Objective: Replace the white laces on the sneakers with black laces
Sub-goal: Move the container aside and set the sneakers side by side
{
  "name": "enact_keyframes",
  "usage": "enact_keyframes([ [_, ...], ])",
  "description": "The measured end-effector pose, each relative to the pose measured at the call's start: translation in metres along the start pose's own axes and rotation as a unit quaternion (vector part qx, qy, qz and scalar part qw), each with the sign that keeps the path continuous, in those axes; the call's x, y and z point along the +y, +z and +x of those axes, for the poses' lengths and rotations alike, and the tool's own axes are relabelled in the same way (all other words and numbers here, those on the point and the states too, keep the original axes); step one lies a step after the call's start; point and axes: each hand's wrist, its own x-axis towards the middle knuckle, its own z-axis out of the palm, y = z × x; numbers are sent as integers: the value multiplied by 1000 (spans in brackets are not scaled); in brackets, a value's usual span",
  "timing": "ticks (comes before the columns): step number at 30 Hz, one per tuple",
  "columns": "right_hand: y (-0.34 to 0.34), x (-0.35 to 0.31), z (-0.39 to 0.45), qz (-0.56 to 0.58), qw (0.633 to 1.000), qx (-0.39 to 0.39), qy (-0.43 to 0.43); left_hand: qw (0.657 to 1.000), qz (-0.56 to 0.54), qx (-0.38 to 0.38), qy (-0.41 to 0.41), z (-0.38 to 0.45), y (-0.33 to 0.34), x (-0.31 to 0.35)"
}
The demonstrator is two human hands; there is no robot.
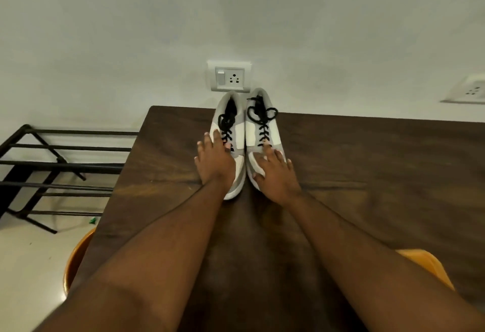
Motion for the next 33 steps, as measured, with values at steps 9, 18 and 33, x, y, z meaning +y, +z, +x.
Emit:
enact_keyframes([
  [9,-62,65,-174,11,998,-39,49,949,88,-242,182,-159,21,34],
  [18,-32,109,-306,-7,988,-128,87,867,247,-409,143,-237,45,83],
  [33,-89,149,-170,-122,992,21,22,925,209,-280,149,-123,82,133],
])
